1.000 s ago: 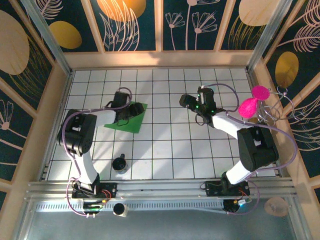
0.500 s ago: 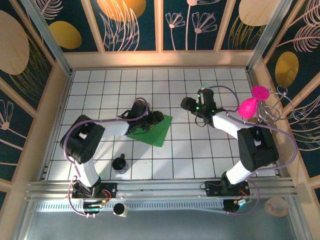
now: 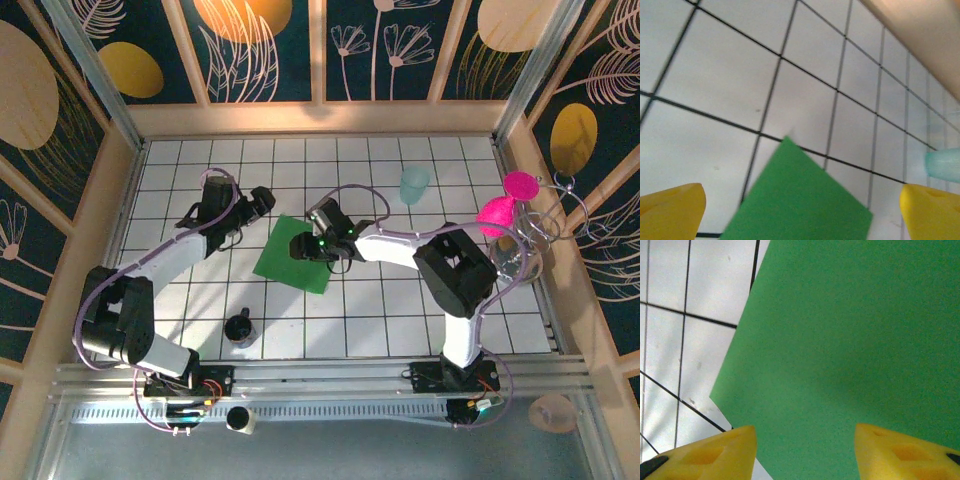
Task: Fold a paper plane with a square sheet of paper (pick it up from the middle)
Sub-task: Move the square sheet of paper to the center of the table.
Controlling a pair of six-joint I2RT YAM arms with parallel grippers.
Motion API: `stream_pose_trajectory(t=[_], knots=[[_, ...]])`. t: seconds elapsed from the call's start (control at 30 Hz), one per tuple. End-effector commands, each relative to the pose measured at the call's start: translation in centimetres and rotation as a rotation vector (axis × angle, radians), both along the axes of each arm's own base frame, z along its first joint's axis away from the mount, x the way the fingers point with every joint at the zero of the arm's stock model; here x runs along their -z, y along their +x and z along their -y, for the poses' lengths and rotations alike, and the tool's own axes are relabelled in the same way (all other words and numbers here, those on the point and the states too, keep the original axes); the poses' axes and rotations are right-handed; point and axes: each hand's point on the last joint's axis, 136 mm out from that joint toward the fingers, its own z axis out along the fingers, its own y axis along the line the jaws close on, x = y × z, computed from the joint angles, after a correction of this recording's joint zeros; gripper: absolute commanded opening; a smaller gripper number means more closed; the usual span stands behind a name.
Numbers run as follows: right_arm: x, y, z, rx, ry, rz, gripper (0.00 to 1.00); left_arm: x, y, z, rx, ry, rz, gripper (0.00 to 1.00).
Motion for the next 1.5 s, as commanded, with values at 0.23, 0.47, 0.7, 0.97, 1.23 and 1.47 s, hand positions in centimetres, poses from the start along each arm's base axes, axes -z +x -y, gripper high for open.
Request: stream_pose_trajectory(t=[0.23, 0.47, 0.7, 0.97, 1.23, 1.47], knots=[[2.7, -5.1, -0.8, -0.214, -0.14, -0.086, 0.53, 1.6, -0.8, -1.3, 0.022, 0.097, -0.025, 0.99], [4.6, -6.2, 1.9, -0.23, -0.231, -0.111, 0.53, 0.5, -0.7, -1.3, 0.036, 0.106, 0.029, 0.99], [5.6, -6.8, 8.3, -0.242, -0.428, -0.065, 0.52, 0.0, -0.8, -0.1, 0.125, 0.108, 0.016, 0.98], [-2.7, -1.3, 9.1, 0.072, -0.136, 0.057, 0.62, 0.7, -2.1, 3.0, 0.241, 0.046, -0.043, 0.87], [-2.1, 0.9, 12.1, 0.387, 0.045, -0.098, 0.54, 2.9, -4.0, 11.2, 0.443, 0.083, -0.127, 0.78], [0.8, 1.2, 12.4, 0.437, -0.002, -0.181, 0.43, 5.3, -4.8, 15.2, 0.539, 0.072, -0.18, 0.71]])
